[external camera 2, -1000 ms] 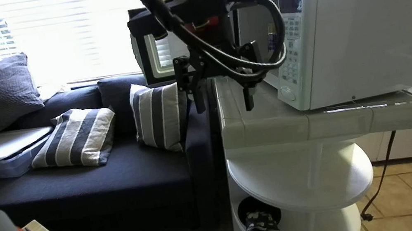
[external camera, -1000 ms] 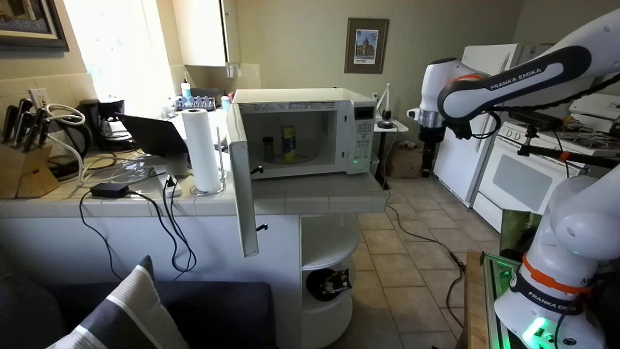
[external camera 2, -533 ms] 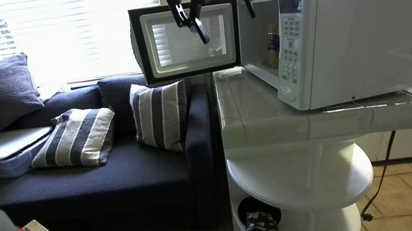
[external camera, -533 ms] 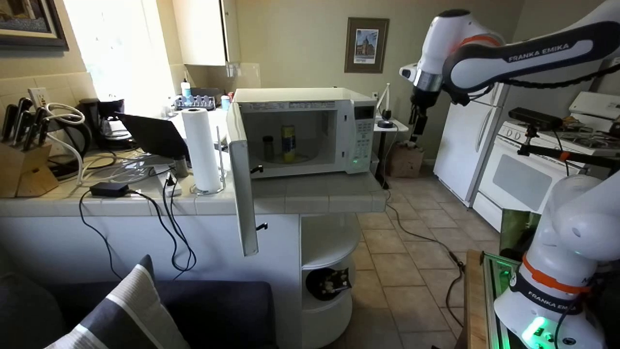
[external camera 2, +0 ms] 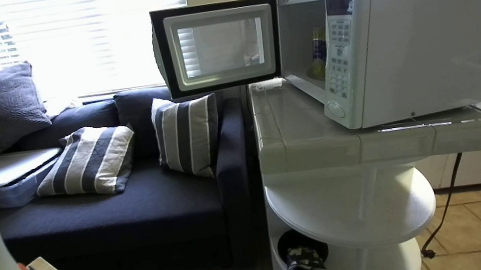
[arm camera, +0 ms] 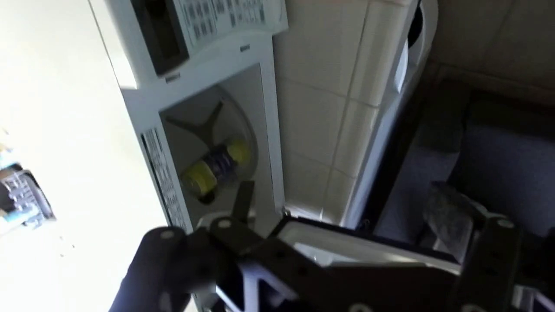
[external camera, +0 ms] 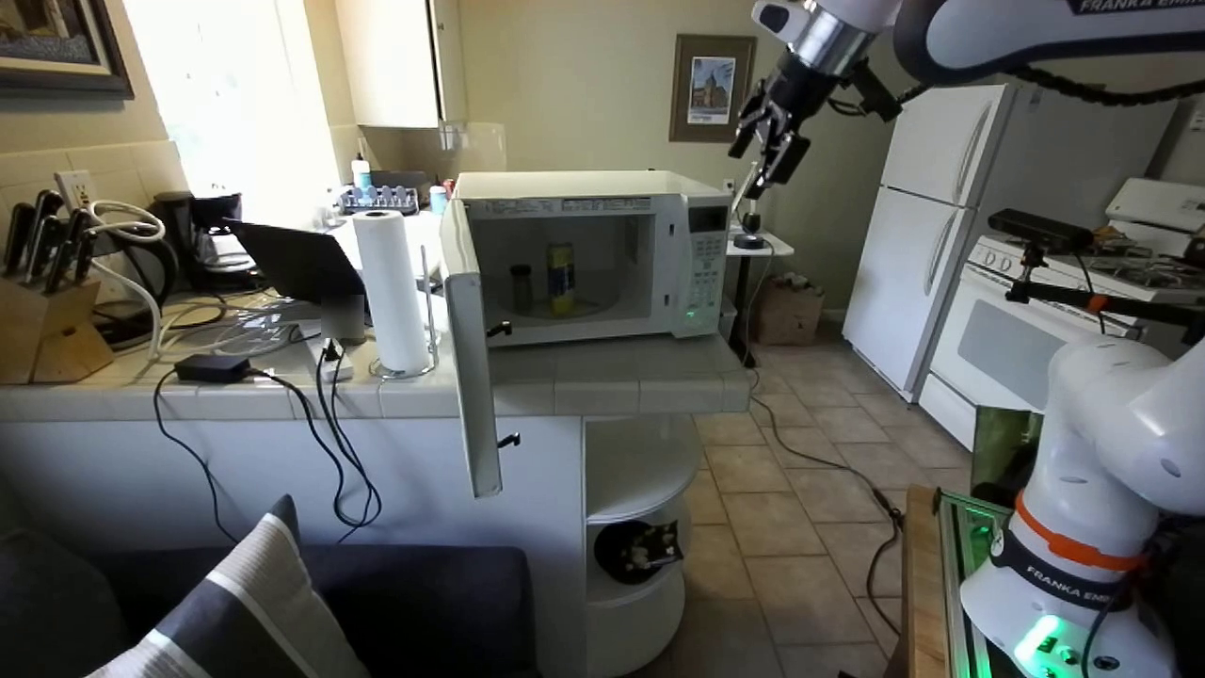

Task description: Close the microwave door.

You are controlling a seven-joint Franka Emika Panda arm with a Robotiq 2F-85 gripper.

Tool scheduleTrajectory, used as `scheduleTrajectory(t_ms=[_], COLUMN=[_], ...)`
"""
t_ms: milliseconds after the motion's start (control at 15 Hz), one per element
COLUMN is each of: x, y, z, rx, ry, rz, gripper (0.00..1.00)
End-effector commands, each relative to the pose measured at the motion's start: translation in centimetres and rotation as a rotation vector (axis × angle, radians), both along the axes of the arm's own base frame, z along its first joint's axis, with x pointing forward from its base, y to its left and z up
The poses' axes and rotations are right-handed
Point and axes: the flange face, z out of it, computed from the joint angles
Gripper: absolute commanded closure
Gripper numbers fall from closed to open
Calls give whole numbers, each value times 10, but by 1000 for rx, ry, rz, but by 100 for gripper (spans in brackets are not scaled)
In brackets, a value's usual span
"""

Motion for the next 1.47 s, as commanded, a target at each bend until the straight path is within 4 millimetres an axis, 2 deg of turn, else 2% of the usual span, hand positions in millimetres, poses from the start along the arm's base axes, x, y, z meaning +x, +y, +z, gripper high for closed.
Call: scheduleTrajectory(t_ms=[0,133,267,467,600,667,867,1400], x=[35,56,81,123,141,118,141,142], y=[61,87,103,118,134,120,135,134], z=[24,36,47,47,49,45,44,49], rx=[16,36,104,217,227,201,205,206], ry=[5,8,20,80,96,62,75,76], rz=[188,238,266,299,272,269,277,274], gripper=[0,0,0,0,0,0,0,0])
